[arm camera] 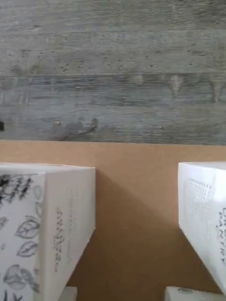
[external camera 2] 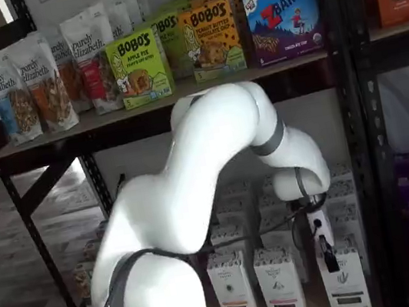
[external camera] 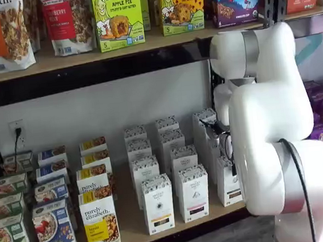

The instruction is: Pick up the white box with a green strip in the middle, on the bottom shelf, the sixth box from the left

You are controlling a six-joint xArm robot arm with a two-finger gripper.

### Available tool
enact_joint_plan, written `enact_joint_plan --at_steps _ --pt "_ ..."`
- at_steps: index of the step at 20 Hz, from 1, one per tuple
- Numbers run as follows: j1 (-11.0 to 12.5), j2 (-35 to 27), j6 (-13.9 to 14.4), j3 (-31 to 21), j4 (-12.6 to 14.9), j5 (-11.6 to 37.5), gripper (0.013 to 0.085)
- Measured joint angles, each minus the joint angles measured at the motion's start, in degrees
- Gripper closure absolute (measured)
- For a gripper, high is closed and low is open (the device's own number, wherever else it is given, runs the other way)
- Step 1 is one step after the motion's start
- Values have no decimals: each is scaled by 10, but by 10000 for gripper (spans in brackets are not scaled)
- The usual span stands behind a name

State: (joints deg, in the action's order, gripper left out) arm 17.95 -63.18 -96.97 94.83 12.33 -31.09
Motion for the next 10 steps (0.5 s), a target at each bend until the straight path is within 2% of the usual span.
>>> enact_joint_plan --at_steps 5,7,8,10 --pt "-3 -5 20 -1 19 10 130" --pt "-3 -5 21 -4 20 17 210" --pt "-2 -5 19 -4 18 18 210" --pt "-2 -4 17 -5 16 20 290"
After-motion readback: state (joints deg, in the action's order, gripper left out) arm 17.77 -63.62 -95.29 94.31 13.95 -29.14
